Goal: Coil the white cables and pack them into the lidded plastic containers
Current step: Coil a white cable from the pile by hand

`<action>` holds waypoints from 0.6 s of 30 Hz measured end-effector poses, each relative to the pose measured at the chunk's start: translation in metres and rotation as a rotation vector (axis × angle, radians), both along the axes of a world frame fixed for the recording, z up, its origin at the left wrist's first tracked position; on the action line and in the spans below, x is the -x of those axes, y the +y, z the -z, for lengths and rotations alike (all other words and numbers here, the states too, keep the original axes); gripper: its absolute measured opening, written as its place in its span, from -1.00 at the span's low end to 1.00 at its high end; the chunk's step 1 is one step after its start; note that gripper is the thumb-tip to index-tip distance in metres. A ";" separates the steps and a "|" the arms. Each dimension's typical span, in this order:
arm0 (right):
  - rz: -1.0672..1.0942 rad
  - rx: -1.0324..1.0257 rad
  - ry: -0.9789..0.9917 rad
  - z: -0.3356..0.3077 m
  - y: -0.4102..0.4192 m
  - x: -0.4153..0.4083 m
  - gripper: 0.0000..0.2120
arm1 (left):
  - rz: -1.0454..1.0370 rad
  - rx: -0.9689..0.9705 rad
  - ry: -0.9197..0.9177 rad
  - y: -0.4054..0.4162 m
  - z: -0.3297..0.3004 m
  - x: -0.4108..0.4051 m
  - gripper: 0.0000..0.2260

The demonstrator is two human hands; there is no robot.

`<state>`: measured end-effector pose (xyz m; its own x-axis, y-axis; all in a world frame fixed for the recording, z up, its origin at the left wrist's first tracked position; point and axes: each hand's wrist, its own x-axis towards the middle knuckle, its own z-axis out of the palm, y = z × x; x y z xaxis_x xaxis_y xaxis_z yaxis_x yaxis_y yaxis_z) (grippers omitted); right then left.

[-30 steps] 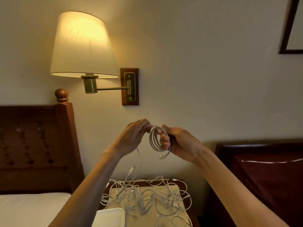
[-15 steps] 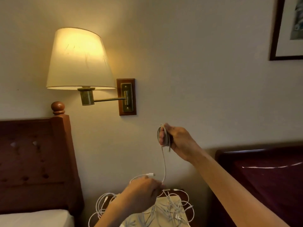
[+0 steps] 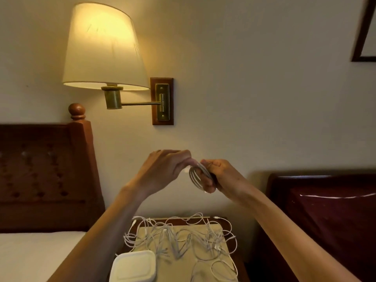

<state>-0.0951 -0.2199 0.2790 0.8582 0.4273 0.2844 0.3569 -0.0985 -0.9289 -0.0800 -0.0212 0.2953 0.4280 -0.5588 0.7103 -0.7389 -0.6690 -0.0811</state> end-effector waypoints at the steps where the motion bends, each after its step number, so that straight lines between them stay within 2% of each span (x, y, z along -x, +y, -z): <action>1: -0.017 -0.059 0.071 -0.003 -0.001 0.001 -0.58 | 0.061 0.032 0.036 0.000 0.002 -0.005 -0.70; 5: -0.070 -0.277 0.244 -0.011 -0.006 0.002 -0.60 | 0.165 0.193 0.090 0.000 0.013 -0.020 -0.84; 9: -0.150 -0.464 0.331 -0.019 -0.023 0.006 -0.63 | 0.084 0.350 0.122 0.025 0.034 -0.032 -0.85; 12: -0.151 -0.453 0.351 -0.017 -0.031 0.006 -0.62 | 0.031 0.416 0.184 0.044 0.057 -0.036 -0.84; 15: -0.150 -0.512 0.389 -0.013 -0.027 0.005 -0.61 | -0.011 0.516 0.368 0.043 0.076 -0.038 -0.83; 18: -0.160 -0.537 0.414 -0.017 -0.021 0.003 -0.63 | -0.047 0.724 0.666 0.030 0.087 -0.032 -0.84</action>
<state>-0.0980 -0.2413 0.2956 0.8801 0.4489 0.1545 -0.0654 0.4370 -0.8971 -0.0483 0.0085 0.2085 0.8758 -0.0561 0.4794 -0.4558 -0.4229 0.7832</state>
